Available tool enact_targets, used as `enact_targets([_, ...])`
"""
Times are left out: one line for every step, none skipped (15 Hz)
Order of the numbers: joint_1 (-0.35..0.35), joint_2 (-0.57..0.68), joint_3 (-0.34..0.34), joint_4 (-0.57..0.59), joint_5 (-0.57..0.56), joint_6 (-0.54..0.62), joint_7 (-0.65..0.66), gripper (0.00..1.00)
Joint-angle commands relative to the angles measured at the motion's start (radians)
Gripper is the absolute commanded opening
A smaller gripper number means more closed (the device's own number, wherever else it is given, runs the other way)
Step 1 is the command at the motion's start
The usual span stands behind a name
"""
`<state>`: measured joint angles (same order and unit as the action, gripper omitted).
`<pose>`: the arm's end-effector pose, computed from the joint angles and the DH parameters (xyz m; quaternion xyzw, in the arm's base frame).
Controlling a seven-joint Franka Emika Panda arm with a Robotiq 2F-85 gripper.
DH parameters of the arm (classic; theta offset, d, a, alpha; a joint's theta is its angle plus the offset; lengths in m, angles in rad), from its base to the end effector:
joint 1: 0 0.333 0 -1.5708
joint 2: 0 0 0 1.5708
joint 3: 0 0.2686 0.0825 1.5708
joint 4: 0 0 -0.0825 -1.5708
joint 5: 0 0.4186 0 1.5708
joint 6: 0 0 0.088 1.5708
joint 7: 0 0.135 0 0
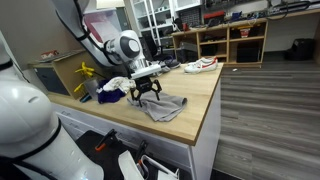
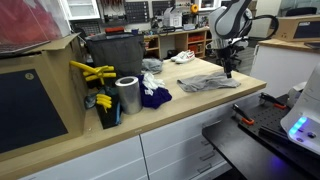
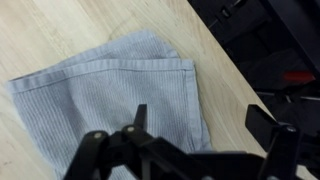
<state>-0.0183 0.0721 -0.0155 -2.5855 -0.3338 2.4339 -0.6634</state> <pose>0.4258 -0.0215 0.1122 0.8892 0.4341 -0.1355 0.0505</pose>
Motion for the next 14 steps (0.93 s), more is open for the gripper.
enact_targets([-0.013, 0.008, -0.001, -0.021, 0.034, 0.095, 0.004, 1.00])
enact_targets([-0.015, 0.010, -0.005, -0.030, 0.020, 0.136, 0.029, 1.00])
enact_targets([-0.017, 0.010, -0.008, -0.039, 0.008, 0.177, 0.047, 1.00])
enact_targets([-0.021, 0.006, -0.013, -0.053, 0.006, 0.229, 0.072, 1.00])
enact_targets([-0.026, 0.003, -0.015, -0.066, 0.020, 0.273, 0.084, 1.00])
enact_targets([-0.033, -0.006, -0.018, -0.084, 0.036, 0.323, 0.103, 1.00])
enact_targets([-0.038, -0.014, -0.017, -0.101, 0.054, 0.362, 0.119, 1.00])
enact_targets([-0.043, -0.020, -0.015, -0.119, 0.065, 0.408, 0.139, 1.00])
enact_targets([-0.046, -0.022, -0.011, -0.129, 0.083, 0.438, 0.149, 1.00])
enact_targets([-0.047, -0.012, -0.010, -0.133, 0.086, 0.471, 0.167, 1.00])
enact_targets([-0.045, 0.005, -0.007, -0.129, 0.098, 0.504, 0.186, 1.00])
enact_targets([-0.041, 0.026, -0.001, -0.120, 0.113, 0.525, 0.208, 1.00])
enact_targets([-0.037, 0.039, 0.004, -0.114, 0.124, 0.535, 0.230, 1.00])
enact_targets([-0.030, 0.054, 0.005, -0.098, 0.120, 0.531, 0.263, 1.00])
